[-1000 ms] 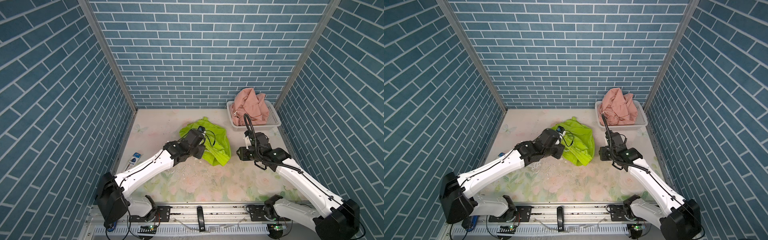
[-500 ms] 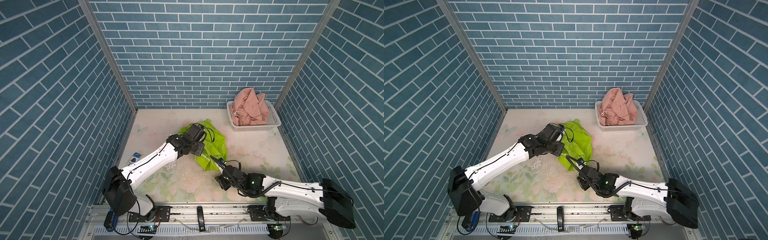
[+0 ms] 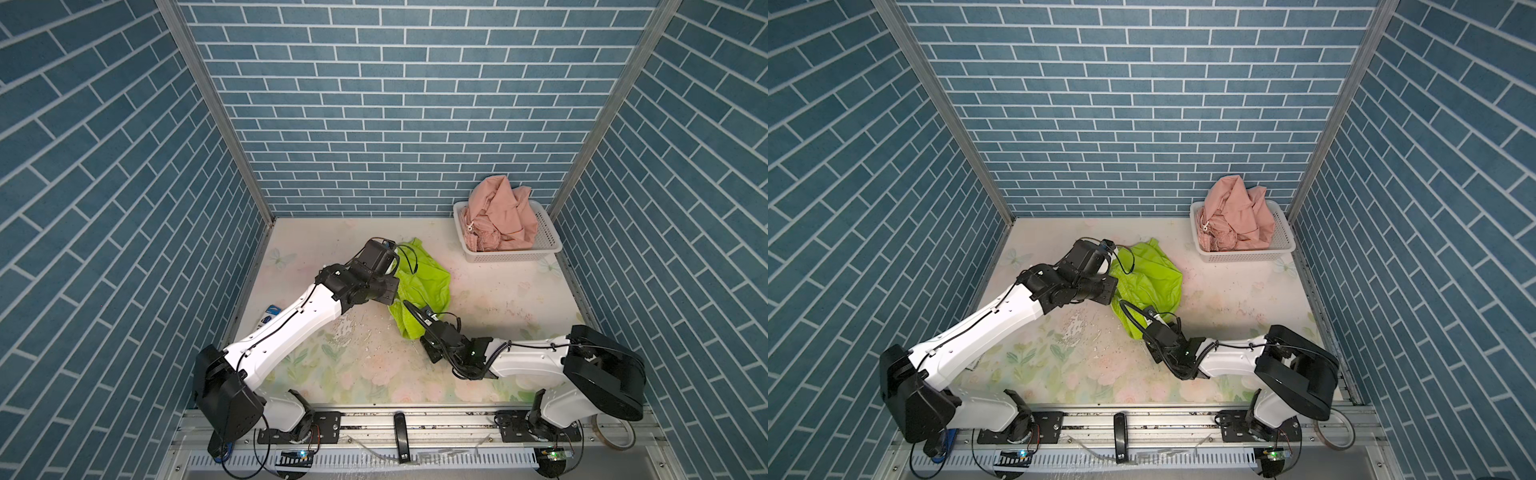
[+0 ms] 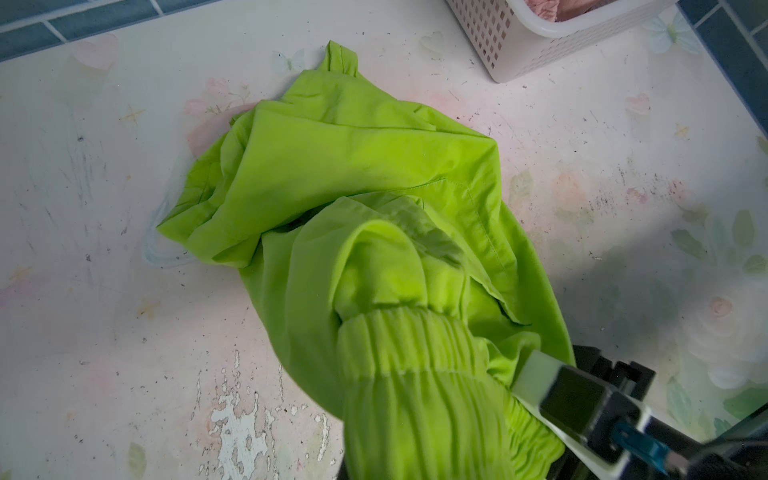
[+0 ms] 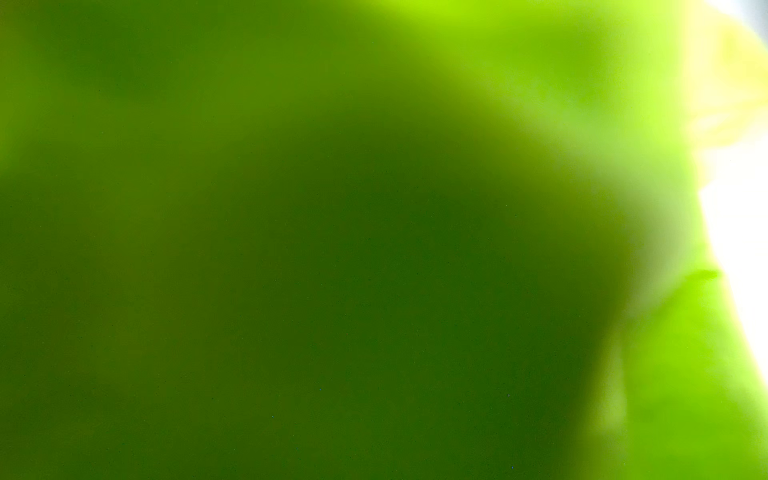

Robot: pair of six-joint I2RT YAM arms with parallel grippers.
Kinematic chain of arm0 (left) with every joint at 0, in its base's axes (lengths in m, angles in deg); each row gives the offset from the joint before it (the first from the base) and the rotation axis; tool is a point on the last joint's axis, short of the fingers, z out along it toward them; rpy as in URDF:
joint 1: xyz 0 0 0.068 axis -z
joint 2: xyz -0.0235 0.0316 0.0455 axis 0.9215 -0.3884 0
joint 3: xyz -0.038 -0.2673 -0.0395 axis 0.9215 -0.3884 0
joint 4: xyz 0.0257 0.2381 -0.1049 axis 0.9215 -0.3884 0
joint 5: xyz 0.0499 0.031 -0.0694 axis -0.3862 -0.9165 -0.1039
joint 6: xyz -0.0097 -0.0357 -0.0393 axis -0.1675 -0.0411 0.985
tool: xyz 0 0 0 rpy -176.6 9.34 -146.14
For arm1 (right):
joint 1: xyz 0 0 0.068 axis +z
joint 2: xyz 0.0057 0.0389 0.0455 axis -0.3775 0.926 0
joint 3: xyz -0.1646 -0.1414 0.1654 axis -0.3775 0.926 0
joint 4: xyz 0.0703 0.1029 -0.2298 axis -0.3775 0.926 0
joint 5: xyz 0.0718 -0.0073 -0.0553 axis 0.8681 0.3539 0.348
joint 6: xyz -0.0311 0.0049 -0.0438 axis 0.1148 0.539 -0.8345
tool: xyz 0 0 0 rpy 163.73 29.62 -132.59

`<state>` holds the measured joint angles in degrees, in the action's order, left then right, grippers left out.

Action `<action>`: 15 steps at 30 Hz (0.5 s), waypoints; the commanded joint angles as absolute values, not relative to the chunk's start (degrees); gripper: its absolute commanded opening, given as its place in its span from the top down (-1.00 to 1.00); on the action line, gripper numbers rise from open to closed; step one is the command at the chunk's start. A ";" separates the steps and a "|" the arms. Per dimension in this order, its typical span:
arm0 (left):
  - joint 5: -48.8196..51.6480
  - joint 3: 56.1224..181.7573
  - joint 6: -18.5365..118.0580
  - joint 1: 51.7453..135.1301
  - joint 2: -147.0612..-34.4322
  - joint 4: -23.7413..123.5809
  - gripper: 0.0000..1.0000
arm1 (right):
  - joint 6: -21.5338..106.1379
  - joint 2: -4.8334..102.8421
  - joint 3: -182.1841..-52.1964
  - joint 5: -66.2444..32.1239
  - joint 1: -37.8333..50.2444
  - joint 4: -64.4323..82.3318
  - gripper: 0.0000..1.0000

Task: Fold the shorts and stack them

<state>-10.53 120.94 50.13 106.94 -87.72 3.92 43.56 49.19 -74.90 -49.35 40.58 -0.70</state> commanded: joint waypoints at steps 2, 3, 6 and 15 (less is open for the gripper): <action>-9.79 120.47 50.58 105.44 -85.03 3.50 1.00 | 42.38 51.23 -76.27 -48.97 38.29 -1.28 0.09; -9.56 120.57 50.56 105.23 -84.72 3.51 1.00 | 42.19 51.15 -76.03 -48.47 37.88 -1.90 0.17; -9.32 120.50 50.53 104.86 -83.95 3.49 1.00 | 41.73 50.33 -76.16 -47.96 37.44 -1.92 0.68; -17.14 127.47 45.63 98.48 -84.03 -9.73 1.00 | 44.44 34.57 -85.99 -39.40 32.67 26.38 1.00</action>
